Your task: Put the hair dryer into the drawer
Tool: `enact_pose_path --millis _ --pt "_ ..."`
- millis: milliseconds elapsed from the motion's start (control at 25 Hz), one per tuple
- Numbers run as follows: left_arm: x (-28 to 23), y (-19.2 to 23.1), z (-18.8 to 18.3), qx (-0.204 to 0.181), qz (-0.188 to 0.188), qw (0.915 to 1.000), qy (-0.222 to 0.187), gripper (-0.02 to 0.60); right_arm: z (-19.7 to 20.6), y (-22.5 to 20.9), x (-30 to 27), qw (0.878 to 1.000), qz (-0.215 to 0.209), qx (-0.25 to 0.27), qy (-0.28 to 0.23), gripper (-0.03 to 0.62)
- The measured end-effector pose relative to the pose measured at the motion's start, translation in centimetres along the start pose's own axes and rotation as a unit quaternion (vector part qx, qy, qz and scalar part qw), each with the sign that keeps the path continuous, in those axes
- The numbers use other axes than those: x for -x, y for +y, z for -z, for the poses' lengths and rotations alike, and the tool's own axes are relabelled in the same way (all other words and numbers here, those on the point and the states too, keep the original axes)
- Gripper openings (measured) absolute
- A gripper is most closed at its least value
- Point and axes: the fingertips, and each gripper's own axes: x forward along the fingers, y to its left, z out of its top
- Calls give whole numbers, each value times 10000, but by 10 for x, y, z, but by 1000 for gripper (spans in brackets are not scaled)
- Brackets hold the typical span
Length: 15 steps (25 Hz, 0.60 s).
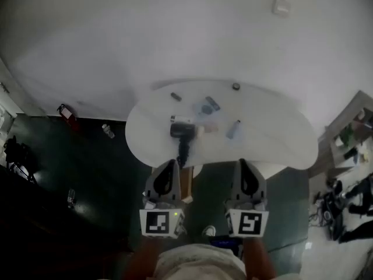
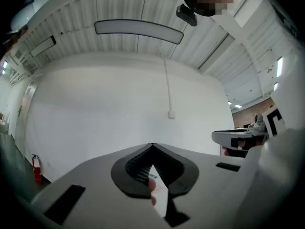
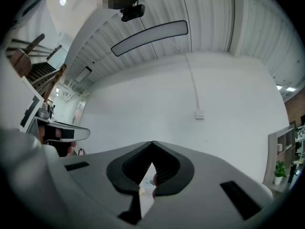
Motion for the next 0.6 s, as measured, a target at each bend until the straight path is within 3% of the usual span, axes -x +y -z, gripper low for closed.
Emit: enact_pose_path --millis 600 --pt "-14 2 -3 -88 -160 9997 -171 0 3 -3 -24 9994 -226 -204 -148 5"
